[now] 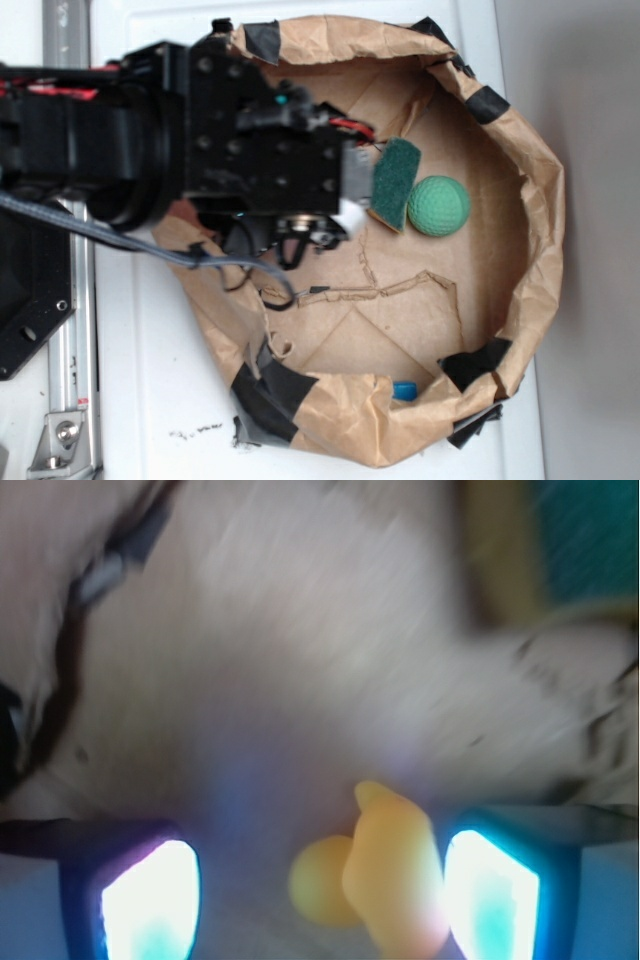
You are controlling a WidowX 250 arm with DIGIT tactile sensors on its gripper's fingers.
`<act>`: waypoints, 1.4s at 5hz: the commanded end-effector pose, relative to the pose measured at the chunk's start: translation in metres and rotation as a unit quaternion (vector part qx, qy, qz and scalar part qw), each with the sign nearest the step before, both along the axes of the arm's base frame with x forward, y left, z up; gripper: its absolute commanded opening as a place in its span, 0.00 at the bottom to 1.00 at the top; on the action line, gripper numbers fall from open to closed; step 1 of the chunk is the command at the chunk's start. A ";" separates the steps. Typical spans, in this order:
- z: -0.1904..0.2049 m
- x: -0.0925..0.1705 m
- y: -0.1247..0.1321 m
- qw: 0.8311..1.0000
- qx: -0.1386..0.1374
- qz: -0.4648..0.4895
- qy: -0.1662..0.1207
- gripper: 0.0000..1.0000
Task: Grab the yellow duck.
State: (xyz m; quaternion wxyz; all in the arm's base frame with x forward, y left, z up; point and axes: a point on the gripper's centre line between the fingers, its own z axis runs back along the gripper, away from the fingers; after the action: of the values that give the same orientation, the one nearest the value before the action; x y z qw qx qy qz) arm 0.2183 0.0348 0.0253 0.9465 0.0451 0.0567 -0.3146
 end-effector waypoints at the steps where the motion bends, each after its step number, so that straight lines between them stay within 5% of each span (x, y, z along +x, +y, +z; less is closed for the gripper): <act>1: 0.008 0.010 0.008 0.999 0.008 -0.004 -0.031 1.00; 4: -0.014 0.022 0.027 0.999 0.030 0.020 -0.002 1.00; 5: -0.053 0.046 0.021 0.996 0.047 0.058 0.057 0.00; 7: -0.064 0.045 0.018 0.993 0.051 0.067 0.080 0.00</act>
State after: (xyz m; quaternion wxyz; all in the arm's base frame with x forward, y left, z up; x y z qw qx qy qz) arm 0.2700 0.0616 -0.0064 0.9533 0.0750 0.1262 -0.2639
